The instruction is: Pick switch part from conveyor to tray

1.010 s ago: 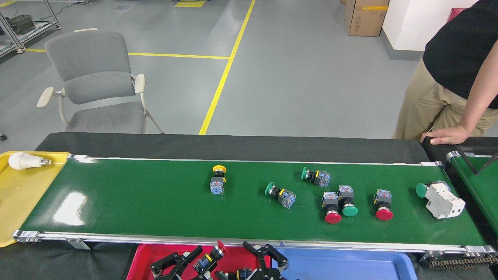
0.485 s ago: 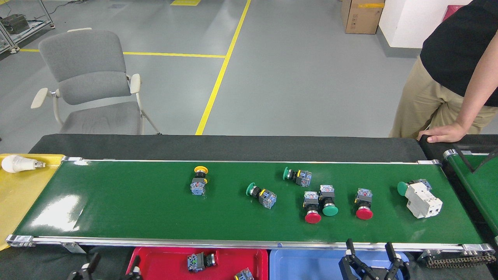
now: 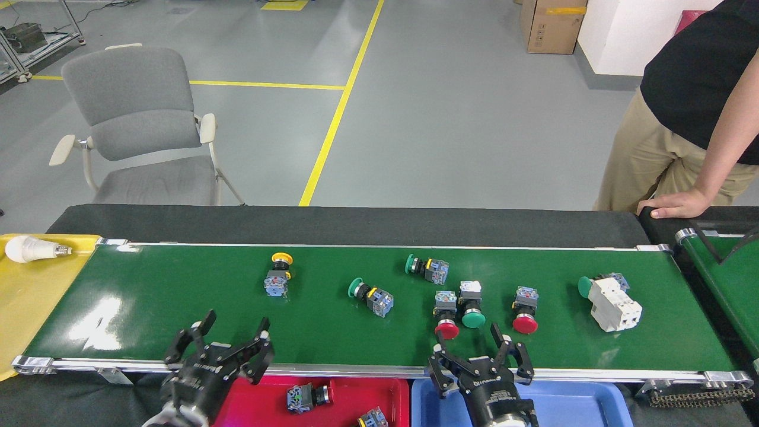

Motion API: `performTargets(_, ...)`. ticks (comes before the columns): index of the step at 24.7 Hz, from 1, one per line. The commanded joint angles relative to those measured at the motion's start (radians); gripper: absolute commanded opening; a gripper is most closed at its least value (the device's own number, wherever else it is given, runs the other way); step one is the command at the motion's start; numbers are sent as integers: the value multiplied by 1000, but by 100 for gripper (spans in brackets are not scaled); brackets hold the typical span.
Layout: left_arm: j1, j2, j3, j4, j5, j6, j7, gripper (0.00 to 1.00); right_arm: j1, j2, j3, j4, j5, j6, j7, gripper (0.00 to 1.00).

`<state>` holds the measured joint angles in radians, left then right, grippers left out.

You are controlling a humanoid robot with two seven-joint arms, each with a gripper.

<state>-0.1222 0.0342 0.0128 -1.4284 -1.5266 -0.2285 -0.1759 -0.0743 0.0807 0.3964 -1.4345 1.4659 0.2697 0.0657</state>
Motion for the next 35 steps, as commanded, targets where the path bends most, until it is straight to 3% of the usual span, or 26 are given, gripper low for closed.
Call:
performTargets(1,-60,1,-5,59,-3,21,-10,100,-47,14,18,39,-2,45,3,100)
performTargets(8,-252,32,4,310,-3,52,32,100,-137,36,13,135,-13,48,2,100)
performTargets(11,-296,49,-2,374,-3,87,41,100,-219,79,16,241,-15,48,3,100)
performTargets(14,-356,49,-7,465,-4,129,56,98,-289,80,42,342,-36,59,2,95)
performTargets(15,-376,49,-8,503,-4,143,72,96,-306,80,65,359,-52,69,2,86)
performTargets(17,-402,53,-8,568,-4,155,116,88,-335,80,111,373,-58,68,5,55)
performTargets(19,-409,67,-8,595,-4,153,154,75,-340,77,141,385,-58,60,16,36)
performTargets(20,-407,75,-8,602,-3,147,171,64,-340,76,147,385,-56,59,23,26)
performTargets(23,-396,76,-8,600,6,135,176,39,-334,73,147,376,-61,59,25,19)
performTargets(27,-335,75,-4,556,20,51,223,23,-294,53,147,305,-59,3,25,15)
performTargets(33,-191,64,-7,335,22,-72,227,14,-67,-44,182,-47,-49,-225,26,16)
performTargets(34,-158,62,-8,273,20,-97,223,13,-27,-52,208,-98,-47,-251,28,19)
performTargets(35,-108,69,-10,178,20,-144,216,14,8,-62,243,-142,-44,-265,28,30)
